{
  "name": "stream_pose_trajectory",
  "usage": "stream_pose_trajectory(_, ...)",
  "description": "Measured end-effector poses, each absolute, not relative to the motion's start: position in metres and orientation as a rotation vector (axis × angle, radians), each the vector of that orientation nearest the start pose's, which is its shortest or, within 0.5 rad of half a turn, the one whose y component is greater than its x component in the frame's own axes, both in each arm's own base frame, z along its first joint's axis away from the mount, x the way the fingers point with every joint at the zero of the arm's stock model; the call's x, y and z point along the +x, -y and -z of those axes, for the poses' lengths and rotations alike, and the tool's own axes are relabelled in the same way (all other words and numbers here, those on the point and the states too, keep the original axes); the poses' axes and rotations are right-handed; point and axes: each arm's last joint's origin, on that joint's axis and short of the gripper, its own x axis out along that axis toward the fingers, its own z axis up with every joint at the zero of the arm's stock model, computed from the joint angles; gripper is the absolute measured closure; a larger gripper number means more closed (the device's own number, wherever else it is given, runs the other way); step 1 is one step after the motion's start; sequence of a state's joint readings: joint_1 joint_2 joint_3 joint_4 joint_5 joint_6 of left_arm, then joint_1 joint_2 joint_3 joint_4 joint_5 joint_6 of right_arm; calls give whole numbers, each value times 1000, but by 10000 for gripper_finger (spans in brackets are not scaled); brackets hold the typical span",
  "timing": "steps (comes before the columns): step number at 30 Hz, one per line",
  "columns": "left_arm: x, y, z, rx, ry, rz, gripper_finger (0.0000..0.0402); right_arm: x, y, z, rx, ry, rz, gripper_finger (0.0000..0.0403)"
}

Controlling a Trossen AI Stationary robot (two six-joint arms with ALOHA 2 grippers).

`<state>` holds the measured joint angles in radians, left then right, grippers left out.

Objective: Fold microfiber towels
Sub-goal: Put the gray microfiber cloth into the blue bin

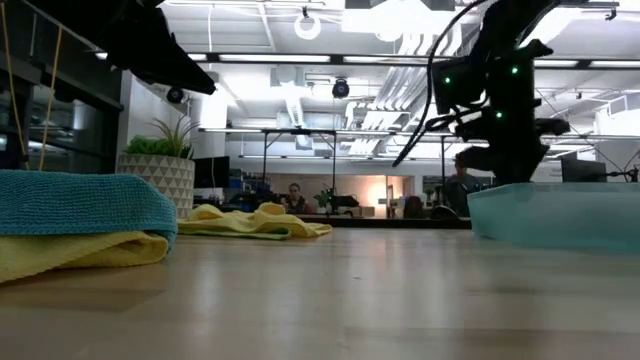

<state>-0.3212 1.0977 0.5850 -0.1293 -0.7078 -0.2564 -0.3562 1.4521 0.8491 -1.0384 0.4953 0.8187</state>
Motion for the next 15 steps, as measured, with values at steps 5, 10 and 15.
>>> stream_pose_trajectory(5, 209, 50, -217, 70, -508, -441, 272, 190, 98, -175, 519, -1343, 1275, 390)
stream_pose_trajectory(10, 209, 50, -217, 76, -509, -439, 272, 188, 101, -163, 594, -1323, 1217, 397)
stream_pose_trajectory(15, 209, 50, -217, 77, -509, -440, 272, 186, 105, -154, 639, -1293, 1191, 399)
